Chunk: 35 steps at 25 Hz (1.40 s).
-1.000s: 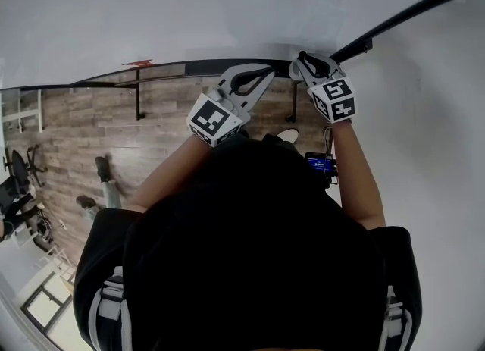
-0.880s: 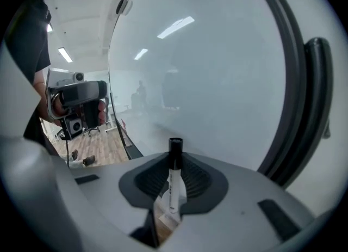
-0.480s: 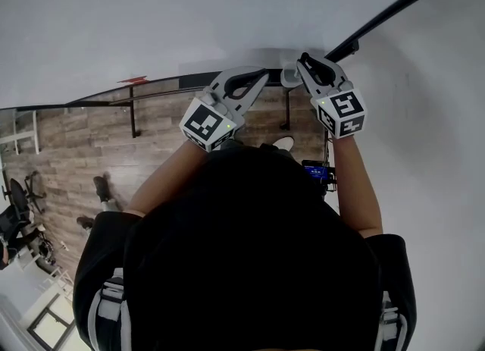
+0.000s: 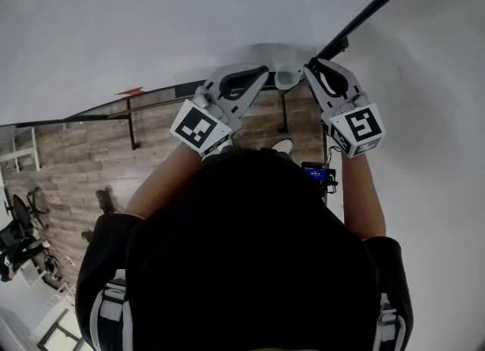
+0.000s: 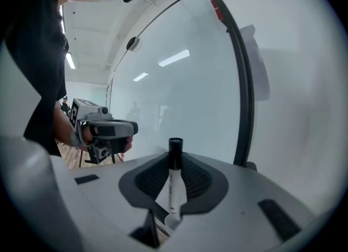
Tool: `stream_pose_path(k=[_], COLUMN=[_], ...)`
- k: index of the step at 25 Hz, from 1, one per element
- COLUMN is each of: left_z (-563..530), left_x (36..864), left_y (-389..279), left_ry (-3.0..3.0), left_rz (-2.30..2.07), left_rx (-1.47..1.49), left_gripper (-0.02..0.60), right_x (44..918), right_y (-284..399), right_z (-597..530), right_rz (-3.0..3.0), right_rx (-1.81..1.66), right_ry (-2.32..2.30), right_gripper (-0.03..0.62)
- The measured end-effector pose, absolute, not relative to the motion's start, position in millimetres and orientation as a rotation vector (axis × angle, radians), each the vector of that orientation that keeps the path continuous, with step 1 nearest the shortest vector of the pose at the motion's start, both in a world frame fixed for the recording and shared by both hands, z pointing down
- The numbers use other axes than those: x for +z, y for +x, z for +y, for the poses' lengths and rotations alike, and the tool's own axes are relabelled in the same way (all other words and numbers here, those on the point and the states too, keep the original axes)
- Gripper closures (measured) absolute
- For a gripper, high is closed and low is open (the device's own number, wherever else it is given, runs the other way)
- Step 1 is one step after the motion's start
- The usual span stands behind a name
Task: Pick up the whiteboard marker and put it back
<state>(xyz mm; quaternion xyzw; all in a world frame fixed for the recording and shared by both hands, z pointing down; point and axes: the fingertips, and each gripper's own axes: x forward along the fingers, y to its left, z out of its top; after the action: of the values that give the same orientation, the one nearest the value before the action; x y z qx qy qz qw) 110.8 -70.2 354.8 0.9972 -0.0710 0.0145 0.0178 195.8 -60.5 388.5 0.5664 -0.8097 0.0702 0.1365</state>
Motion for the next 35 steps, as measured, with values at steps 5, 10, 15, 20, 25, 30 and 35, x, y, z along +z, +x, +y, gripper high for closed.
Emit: stream_pose_path(k=[5, 10, 15, 20, 25, 30, 35], left_z=[-66, -62, -59, -57, -53, -50, -51], left_x=[349, 354, 360, 357, 361, 362, 363], left_y=[112, 116, 120, 128, 128, 130, 130], left_ry=[3.140, 3.141, 3.126, 3.121, 3.123, 3.118, 3.116], left_rz=[-0.175, -0.125, -0.078, -0.032, 0.003, 0.009, 0.003], left_rx=[0.029, 0.057, 0.050, 0.047, 0.042, 0.050, 0.054], left_gripper=[0.578, 0.578, 0.578, 0.578, 0.578, 0.577, 0.578], right_x=[373, 371, 373, 368, 372, 369, 369], right_y=[202, 210, 213, 217, 214, 215, 214], right_z=[-42, -25, -15, -11, -10, -9, -10], right_rz=[-2.325, -2.298, -2.274, -2.261, -2.273, -2.294, -2.298], right_rx=[0.164, 0.180, 0.184, 0.187, 0.195, 0.202, 0.206], right_ry=[1.687, 1.768, 1.822, 1.853, 1.873, 1.878, 1.866], right_gripper=[0.531, 0.531, 0.531, 0.531, 0.531, 0.530, 0.530])
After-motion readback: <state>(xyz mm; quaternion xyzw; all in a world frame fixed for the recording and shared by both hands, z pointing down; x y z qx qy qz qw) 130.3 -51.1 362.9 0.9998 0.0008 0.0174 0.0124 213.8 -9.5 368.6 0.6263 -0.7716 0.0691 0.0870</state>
